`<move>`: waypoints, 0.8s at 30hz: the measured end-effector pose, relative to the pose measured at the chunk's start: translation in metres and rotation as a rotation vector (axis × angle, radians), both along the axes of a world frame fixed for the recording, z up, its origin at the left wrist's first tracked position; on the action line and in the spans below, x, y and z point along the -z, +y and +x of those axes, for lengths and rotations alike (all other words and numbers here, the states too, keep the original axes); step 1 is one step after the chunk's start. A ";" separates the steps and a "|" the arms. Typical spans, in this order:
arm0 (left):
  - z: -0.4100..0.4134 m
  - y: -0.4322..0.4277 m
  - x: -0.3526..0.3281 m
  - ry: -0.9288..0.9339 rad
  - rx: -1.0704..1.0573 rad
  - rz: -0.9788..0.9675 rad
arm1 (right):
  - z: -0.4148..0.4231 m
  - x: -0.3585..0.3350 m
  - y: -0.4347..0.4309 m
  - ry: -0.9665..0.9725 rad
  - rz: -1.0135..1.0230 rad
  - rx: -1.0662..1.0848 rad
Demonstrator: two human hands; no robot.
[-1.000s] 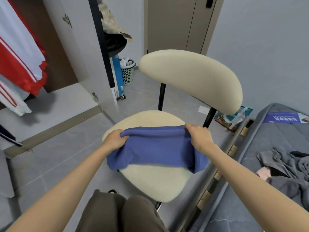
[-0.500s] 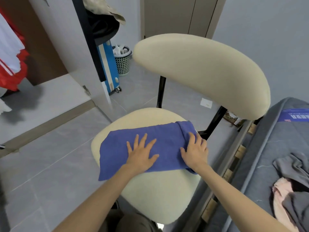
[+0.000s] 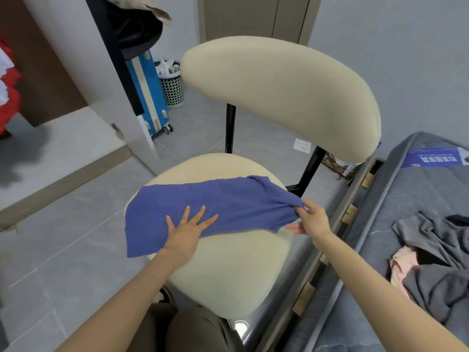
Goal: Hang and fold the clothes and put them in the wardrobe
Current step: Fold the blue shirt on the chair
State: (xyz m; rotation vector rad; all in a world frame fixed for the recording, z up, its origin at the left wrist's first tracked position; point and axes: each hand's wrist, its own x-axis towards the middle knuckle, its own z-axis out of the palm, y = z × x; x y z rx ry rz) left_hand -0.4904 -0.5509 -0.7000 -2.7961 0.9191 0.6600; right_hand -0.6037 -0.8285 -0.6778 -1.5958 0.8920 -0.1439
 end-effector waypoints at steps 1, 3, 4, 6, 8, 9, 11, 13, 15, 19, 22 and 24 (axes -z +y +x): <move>0.001 0.003 -0.002 0.008 -0.019 -0.007 | 0.002 -0.005 0.000 -0.059 0.164 0.025; 0.000 0.005 -0.006 0.031 -0.062 -0.014 | 0.005 -0.009 0.003 -0.126 0.392 0.077; -0.002 0.003 -0.007 0.038 -0.078 -0.015 | 0.004 -0.010 0.006 -0.110 0.392 0.065; -0.009 -0.006 -0.010 0.039 -0.079 -0.042 | 0.002 -0.007 0.011 -0.021 0.251 -0.050; -0.016 -0.021 -0.014 0.040 -0.054 -0.089 | 0.001 -0.006 0.018 -0.019 0.179 -0.145; -0.019 -0.027 -0.015 0.051 -0.031 -0.086 | 0.001 -0.007 0.020 -0.051 0.152 -0.149; -0.026 -0.036 -0.015 0.087 0.024 -0.017 | -0.001 -0.007 0.019 -0.095 0.062 -0.028; -0.029 -0.037 -0.012 0.108 0.050 0.039 | -0.008 -0.001 0.014 -0.027 -0.024 0.166; -0.029 -0.033 -0.009 0.171 0.049 0.040 | -0.019 0.011 0.012 0.132 -0.096 0.193; -0.021 -0.029 -0.010 0.322 0.049 -0.037 | -0.019 0.027 0.015 0.260 -0.225 0.022; -0.014 -0.040 -0.008 0.252 -0.007 -0.167 | 0.001 0.027 0.018 0.229 -0.322 -0.062; -0.009 -0.049 -0.005 0.185 -0.056 -0.217 | 0.017 0.027 0.020 0.229 -0.308 -0.121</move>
